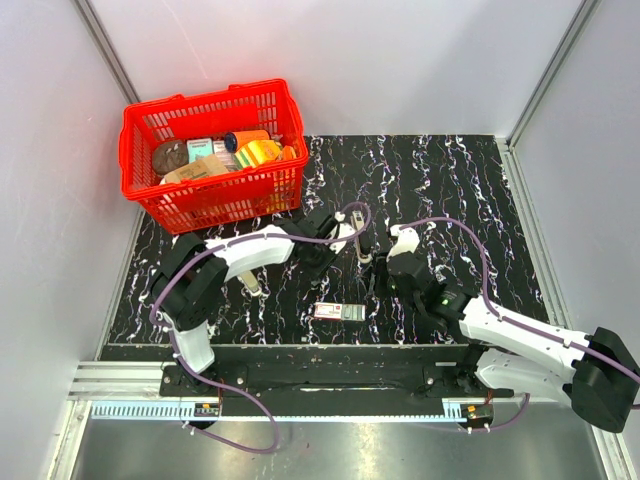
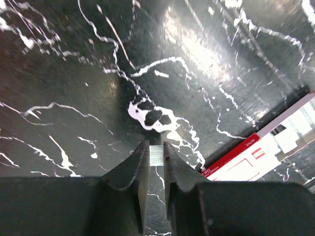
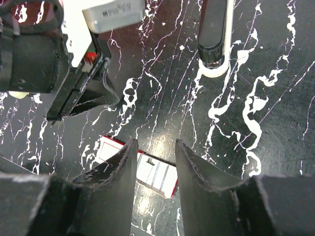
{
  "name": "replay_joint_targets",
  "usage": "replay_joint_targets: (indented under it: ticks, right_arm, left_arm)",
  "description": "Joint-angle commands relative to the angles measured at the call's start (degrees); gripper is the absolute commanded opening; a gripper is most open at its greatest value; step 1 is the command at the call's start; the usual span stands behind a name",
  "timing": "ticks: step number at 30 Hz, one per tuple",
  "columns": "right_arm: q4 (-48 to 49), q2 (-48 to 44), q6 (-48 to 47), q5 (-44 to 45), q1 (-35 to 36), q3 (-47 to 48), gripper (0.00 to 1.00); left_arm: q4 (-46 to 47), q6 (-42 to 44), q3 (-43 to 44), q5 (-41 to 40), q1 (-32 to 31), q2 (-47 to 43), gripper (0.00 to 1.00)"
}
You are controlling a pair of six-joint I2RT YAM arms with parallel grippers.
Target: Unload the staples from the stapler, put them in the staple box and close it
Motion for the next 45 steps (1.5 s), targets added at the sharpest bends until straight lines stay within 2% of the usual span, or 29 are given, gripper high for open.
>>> replay_joint_targets:
  ticks: [1,7,10,14,19,22,25,29,32,38,45]
  right_arm:
    - [0.5,-0.5,-1.1,2.4,0.2,2.4,0.42]
    - [-0.4,-1.2,-1.2,2.8,0.2,3.3,0.45]
    - [-0.5,-2.6,-1.5,2.7,0.2,3.9,0.49]
    - [-0.7,-6.2,-3.3,1.8,0.2,6.8,0.54]
    - [-1.9,-8.7,-3.4,-0.3,0.2,14.3,0.56]
    - [-2.9,-7.3,-3.4,-3.4,0.2,19.7,0.57]
    - [-0.7,-6.6,-3.4,-6.1,0.2,23.0,0.57]
    - [3.7,-5.0,-0.5,-8.7,0.3,25.4,0.59]
    - [7.8,-3.5,1.3,-11.1,0.2,26.8,0.61]
    - [8.4,-2.6,2.6,-12.0,0.2,28.3,0.61]
    - [10.1,-2.0,4.7,-12.3,0.1,27.3,0.58]
  left_arm:
    - [1.2,0.8,5.1,-0.5,-0.3,0.8,0.11]
    - [0.8,1.3,8.4,-0.3,-0.1,0.7,0.09]
    - [-0.1,0.6,12.2,3.6,2.1,-1.5,0.08]
    - [-2.8,-1.5,20.5,14.9,7.3,-4.7,0.08]
    - [-1.3,-10.7,25.3,37.8,13.8,-9.6,0.11]
    - [5.7,-19.4,23.6,50.9,16.5,-11.8,0.13]
    - [14.7,-29.2,19.1,58.7,16.9,-14.0,0.14]
    - [36.6,-49.5,11.0,64.0,18.2,-17.6,0.16]
    - [50.2,-59.7,7.7,65.6,18.8,-18.7,0.16]
    - [60.5,-68.1,5.2,66.1,19.8,-19.7,0.17]
    - [62.2,-69.1,4.0,65.8,19.9,-20.4,0.16]
